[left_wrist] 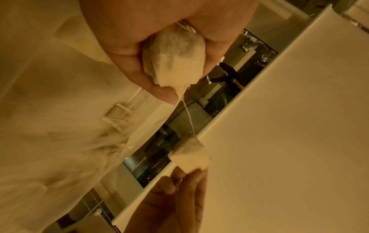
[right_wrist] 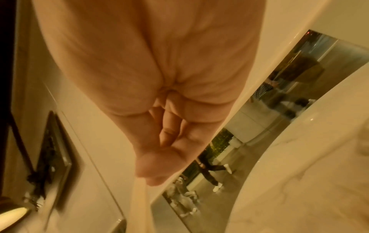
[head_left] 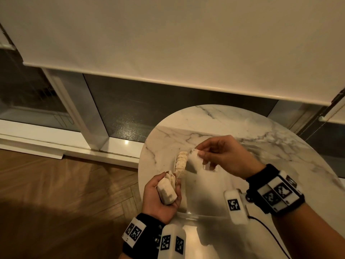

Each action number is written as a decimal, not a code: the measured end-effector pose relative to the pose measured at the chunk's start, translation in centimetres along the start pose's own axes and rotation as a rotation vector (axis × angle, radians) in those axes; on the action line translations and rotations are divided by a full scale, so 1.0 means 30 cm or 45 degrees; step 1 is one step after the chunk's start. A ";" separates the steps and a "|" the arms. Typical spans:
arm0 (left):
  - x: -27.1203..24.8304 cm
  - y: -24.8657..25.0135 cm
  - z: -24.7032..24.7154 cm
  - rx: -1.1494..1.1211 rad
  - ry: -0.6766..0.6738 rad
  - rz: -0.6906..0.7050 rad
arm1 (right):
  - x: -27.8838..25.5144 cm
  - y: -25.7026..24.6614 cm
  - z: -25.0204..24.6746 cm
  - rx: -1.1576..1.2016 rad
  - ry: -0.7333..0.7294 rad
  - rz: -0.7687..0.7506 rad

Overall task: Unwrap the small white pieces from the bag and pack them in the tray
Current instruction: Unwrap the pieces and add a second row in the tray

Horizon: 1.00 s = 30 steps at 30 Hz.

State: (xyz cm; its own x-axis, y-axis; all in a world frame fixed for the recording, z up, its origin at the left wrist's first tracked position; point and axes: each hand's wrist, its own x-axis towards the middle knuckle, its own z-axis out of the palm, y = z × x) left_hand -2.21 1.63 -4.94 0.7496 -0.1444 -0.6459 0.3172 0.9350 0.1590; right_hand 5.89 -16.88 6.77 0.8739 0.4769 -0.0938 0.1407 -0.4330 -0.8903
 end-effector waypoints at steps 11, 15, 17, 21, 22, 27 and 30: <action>0.005 0.003 -0.021 -0.032 0.054 -0.036 | 0.310 0.257 0.090 -0.752 -0.157 0.501; 0.004 0.007 -0.023 -0.037 0.068 -0.037 | 0.351 0.284 0.109 -0.853 -0.032 0.509; 0.006 0.011 -0.024 -0.037 0.066 -0.040 | 0.367 0.304 0.118 -0.926 0.046 0.473; 0.005 0.010 -0.020 -0.047 0.082 -0.040 | 0.389 0.323 0.137 -1.025 0.131 0.466; 0.004 0.009 -0.018 -0.053 0.082 -0.042 | 0.393 0.322 0.139 -1.050 0.141 0.472; 0.003 0.008 -0.014 -0.071 0.082 -0.050 | 0.405 0.311 0.141 -1.145 0.193 0.476; 0.001 0.009 -0.011 -0.072 0.076 -0.048 | 0.399 0.298 0.145 -1.152 0.213 0.466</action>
State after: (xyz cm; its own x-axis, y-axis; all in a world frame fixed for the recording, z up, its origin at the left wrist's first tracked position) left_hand -2.29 1.97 -5.16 0.7012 -0.1619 -0.6944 0.3101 0.9462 0.0926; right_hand 15.60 -11.71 -4.25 0.9791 0.1132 -0.1691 0.0904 -0.9865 -0.1369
